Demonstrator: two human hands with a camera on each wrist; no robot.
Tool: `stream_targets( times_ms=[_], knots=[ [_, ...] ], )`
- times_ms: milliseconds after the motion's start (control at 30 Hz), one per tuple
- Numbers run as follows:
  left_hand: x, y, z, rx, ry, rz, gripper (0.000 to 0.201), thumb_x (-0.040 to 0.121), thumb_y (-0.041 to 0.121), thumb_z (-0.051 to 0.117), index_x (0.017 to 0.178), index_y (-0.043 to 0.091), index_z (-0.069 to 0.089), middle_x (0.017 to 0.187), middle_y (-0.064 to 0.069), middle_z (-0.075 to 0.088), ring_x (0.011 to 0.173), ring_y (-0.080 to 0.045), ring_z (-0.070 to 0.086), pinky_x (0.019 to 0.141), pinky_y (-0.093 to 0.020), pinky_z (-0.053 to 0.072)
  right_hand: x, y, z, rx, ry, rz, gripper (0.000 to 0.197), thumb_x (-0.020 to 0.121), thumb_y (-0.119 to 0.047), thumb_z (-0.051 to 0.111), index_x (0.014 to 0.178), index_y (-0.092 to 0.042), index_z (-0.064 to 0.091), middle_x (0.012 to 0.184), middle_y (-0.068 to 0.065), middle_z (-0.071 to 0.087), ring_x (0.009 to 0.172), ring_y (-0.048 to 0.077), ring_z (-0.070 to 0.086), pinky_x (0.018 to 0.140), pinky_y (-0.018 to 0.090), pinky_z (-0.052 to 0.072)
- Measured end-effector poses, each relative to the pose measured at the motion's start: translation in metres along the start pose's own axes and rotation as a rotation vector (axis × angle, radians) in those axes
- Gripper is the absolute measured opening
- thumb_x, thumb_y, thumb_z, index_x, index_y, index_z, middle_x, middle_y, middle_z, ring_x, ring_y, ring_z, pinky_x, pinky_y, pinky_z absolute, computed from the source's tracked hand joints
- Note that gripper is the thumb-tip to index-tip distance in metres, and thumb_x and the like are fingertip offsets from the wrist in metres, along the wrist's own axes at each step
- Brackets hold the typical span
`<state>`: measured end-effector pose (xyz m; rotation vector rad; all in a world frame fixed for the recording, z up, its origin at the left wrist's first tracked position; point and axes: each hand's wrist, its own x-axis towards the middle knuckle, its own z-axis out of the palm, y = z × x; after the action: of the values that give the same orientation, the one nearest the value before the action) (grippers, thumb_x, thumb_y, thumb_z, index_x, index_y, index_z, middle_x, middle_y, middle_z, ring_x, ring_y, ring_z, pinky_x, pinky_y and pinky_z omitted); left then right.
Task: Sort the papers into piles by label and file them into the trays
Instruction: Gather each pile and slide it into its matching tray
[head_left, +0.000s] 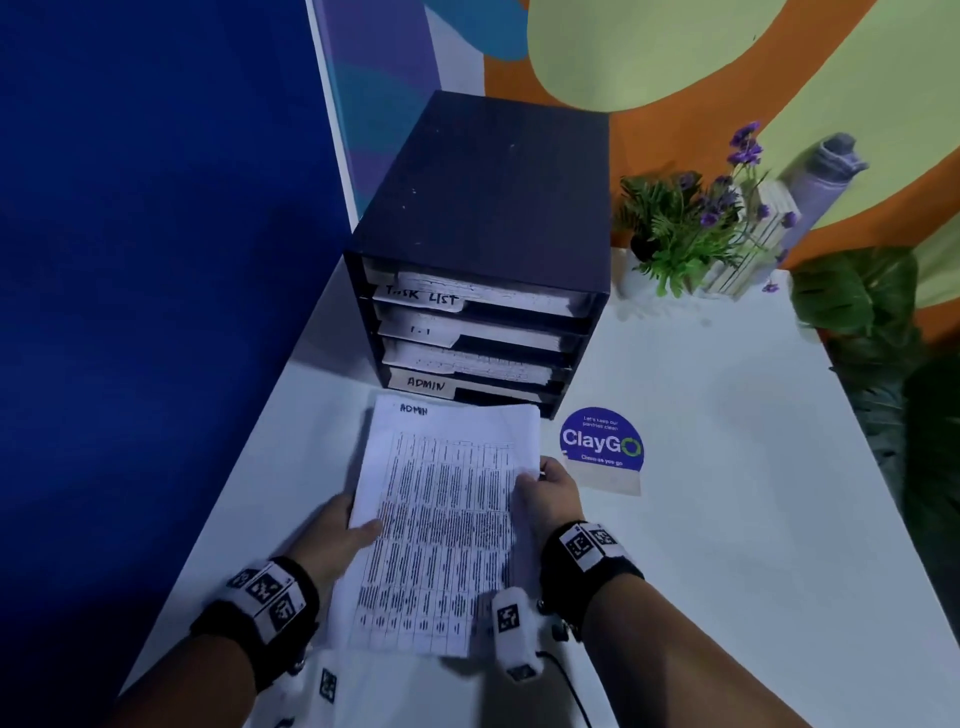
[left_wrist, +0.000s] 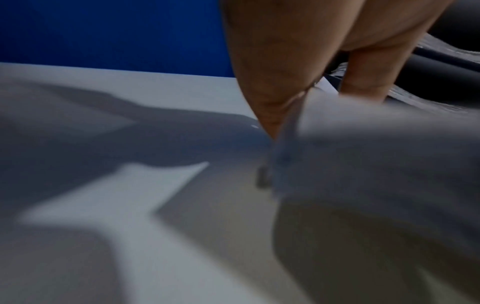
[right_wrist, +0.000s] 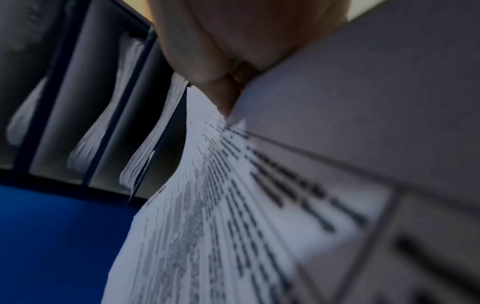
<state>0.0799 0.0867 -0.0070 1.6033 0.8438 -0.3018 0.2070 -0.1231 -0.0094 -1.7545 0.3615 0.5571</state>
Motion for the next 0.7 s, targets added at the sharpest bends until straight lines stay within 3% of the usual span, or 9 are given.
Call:
stream_targets(
  times_ms=[133,233,300,400,467,533,600,700],
  knots=[
    [-0.004,-0.01,-0.008,-0.078,-0.069,-0.057,0.025,0.095,0.006,0.057,0.119,0.011,0.056,0.113,-0.013,0.068,0.1,-0.028,0.066,0.091,-0.046,0.053,0.016,-0.01,0.003,-0.026,-0.006,0.035,0.019,0.092,0.007,0.042,0.097,-0.004,0.056,0.066,0.012,0.054,0.052,0.02,0.048,0.036,0.014,0.039],
    [-0.011,-0.001,-0.012,-0.165,-0.135,-0.092,0.026,0.095,0.01,0.059,0.117,0.022,0.055,0.112,-0.011,0.068,0.095,-0.03,0.068,0.073,-0.04,0.059,0.035,-0.015,0.006,-0.106,0.044,0.029,0.017,0.089,0.002,0.048,0.094,-0.008,0.06,0.078,0.016,0.063,0.068,0.027,0.058,0.059,0.031,0.051],
    [-0.007,0.006,-0.013,-0.108,-0.15,-0.073,0.022,0.096,0.013,0.056,0.115,0.024,0.052,0.105,-0.014,0.069,0.078,-0.031,0.069,0.062,-0.037,0.056,0.045,-0.021,0.007,-0.116,0.062,0.021,0.015,0.088,-0.003,0.049,0.094,-0.009,0.061,0.081,0.014,0.064,0.076,0.028,0.06,0.067,0.036,0.05],
    [0.019,0.015,-0.015,0.036,-0.065,0.008,0.022,0.098,0.01,0.052,0.117,0.02,0.051,0.095,-0.017,0.07,0.06,-0.026,0.064,0.057,-0.035,0.047,0.058,-0.025,0.011,-0.162,0.041,-0.018,0.02,0.089,-0.021,0.052,0.102,-0.009,0.06,0.09,0.015,0.066,0.082,0.031,0.062,0.07,0.036,0.049],
    [0.045,0.023,-0.015,0.089,0.008,0.033,0.021,0.097,0.012,0.052,0.116,0.021,0.052,0.092,-0.012,0.07,0.055,-0.021,0.063,0.053,-0.031,0.047,0.067,-0.016,0.018,-0.187,0.018,-0.023,0.032,0.082,-0.039,0.052,0.101,-0.014,0.058,0.094,0.016,0.068,0.087,0.035,0.065,0.078,0.048,0.055],
    [0.071,0.036,-0.012,0.172,0.073,0.065,0.015,0.095,0.021,0.055,0.11,0.025,0.054,0.087,-0.009,0.071,0.054,-0.019,0.062,0.055,-0.032,0.048,0.07,-0.001,0.021,-0.203,-0.009,-0.041,0.034,0.082,-0.042,0.05,0.104,-0.017,0.053,0.091,0.017,0.068,0.084,0.033,0.066,0.079,0.054,0.055],
    [0.096,0.05,-0.008,0.24,0.117,0.085,0.013,0.093,0.03,0.056,0.106,0.027,0.055,0.082,-0.007,0.071,0.057,-0.02,0.063,0.059,-0.035,0.052,0.053,-0.007,0.024,-0.132,0.015,-0.052,0.032,0.086,-0.033,0.051,0.116,-0.022,0.047,0.085,0.012,0.068,0.074,0.028,0.064,0.078,0.052,0.057],
    [0.125,0.069,0.003,0.169,0.163,0.075,0.013,0.094,0.032,0.056,0.106,0.027,0.056,0.075,-0.002,0.071,0.062,-0.018,0.068,0.064,-0.036,0.057,0.048,-0.007,0.025,-0.098,0.089,-0.105,0.031,0.093,-0.01,0.05,0.115,-0.031,0.044,0.082,0.001,0.064,0.069,0.017,0.064,0.072,0.033,0.055]
  ],
)
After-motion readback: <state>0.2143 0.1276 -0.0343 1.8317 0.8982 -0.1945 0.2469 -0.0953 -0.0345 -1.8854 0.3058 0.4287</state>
